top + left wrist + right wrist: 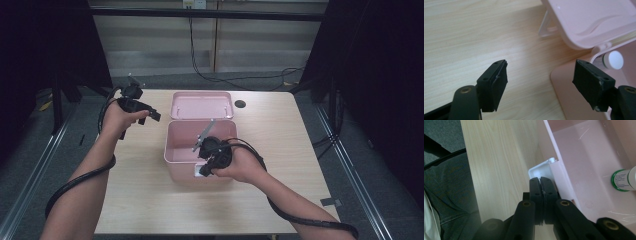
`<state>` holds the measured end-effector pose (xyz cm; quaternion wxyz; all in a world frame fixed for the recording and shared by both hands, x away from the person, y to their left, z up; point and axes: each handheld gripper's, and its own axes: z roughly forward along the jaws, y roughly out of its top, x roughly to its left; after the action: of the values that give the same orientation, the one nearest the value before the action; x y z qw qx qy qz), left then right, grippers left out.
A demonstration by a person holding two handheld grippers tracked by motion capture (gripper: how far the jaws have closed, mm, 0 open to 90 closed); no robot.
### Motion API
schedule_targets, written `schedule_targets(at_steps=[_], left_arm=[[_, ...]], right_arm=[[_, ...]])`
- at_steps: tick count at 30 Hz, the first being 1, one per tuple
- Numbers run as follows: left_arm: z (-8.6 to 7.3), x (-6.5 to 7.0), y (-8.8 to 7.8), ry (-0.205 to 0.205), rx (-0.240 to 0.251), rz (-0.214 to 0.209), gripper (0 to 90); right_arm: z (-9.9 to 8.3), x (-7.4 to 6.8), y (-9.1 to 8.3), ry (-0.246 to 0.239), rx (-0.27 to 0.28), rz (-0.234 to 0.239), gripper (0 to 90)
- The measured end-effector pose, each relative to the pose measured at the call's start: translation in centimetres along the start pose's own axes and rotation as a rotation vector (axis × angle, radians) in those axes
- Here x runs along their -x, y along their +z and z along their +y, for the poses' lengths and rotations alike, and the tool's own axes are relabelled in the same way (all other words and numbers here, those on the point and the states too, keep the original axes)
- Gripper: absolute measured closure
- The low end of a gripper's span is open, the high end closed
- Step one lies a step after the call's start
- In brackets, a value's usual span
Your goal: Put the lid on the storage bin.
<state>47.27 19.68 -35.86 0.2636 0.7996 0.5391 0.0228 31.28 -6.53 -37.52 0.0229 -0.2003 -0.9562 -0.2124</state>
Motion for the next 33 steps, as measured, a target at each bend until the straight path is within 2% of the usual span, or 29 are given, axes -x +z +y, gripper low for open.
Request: schedule_targets(at_steps=[2, 12, 14, 33], left_arm=[[0.5, 0.3, 0.0, -0.012, 0.002, -0.006, 27.7], [2.9, 1.8, 0.7, 0.008, -0.015, -0.006, 29.8], [3.3, 2.1, 0.9, 0.001, -0.014, -0.009, 30.1], [6.0, 3.1, 2.9, -0.002, -0.049, 0.021, 36.2]], right_arm=[[0.0, 0.0, 0.0, 0.004, 0.002, 0.002, 88.9], [0.0, 0.1, 0.0, 0.007, 0.004, 0.003, 89.0], [0.0, 0.1, 0.0, 0.003, 0.006, 0.003, 89.0], [0.1, 0.2, 0.0, 0.004, 0.002, 0.013, 89.0]])
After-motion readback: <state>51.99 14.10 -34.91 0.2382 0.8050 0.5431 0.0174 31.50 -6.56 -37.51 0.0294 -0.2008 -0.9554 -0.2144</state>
